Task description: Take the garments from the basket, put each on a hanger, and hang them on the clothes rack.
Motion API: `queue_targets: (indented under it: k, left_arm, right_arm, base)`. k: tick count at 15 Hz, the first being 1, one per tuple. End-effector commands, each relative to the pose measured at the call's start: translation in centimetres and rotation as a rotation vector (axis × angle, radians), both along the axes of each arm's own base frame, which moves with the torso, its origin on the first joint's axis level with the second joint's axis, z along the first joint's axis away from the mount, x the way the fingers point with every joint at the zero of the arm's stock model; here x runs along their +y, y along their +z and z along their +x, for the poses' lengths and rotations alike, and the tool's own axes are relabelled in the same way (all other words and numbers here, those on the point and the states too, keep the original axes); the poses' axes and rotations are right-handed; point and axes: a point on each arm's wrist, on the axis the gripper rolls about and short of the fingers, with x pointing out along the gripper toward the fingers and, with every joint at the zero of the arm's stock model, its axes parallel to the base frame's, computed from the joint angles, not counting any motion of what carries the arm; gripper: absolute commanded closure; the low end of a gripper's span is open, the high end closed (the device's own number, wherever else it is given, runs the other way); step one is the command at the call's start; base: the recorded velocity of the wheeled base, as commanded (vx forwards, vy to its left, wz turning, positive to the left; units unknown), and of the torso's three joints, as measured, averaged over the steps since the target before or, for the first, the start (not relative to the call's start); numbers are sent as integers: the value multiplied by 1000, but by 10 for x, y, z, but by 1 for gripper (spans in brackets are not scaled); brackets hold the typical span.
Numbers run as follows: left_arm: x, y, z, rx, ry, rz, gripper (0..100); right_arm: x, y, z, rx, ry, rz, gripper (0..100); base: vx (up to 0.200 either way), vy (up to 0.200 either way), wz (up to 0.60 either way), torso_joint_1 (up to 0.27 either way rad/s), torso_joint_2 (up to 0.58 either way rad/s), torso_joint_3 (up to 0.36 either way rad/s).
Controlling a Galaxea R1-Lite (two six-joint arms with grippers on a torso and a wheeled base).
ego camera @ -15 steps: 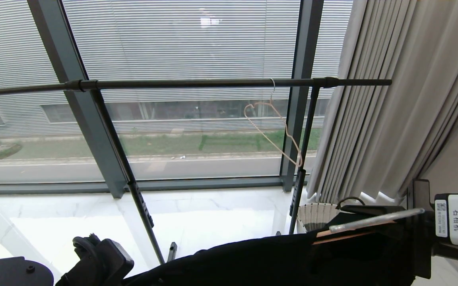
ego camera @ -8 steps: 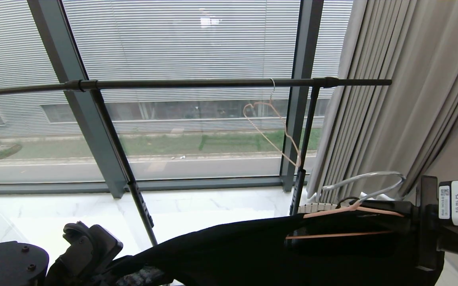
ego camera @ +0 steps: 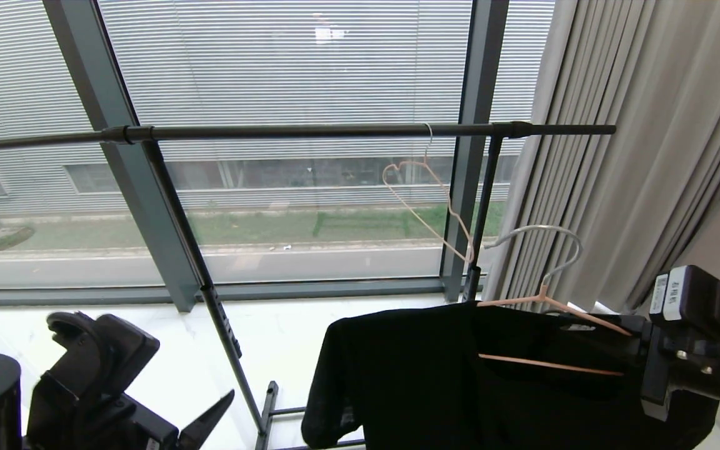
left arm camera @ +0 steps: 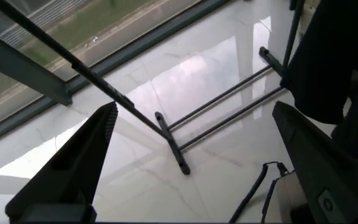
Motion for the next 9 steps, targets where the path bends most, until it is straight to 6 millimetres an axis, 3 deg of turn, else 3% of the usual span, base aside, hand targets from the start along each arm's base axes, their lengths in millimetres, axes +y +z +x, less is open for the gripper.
queue_targets:
  k: [1, 5, 9]
  left_arm:
    - [10, 24, 10, -81, 109, -73, 0]
    - [14, 59, 13, -21, 185, -136, 0]
    - [17, 54, 8, 31, 204, -125, 0]
  right_arm:
    - [1, -10, 0, 97, -67, -13, 100]
    - [31, -24, 8, 339, -304, 98, 100]
    - [68, -18, 36, 370, -462, 186, 100]
  base:
    - [0, 0, 0, 0, 0, 0]
    - [0, 0, 0, 0, 0, 0]
    - [0, 0, 0, 0, 0, 0]
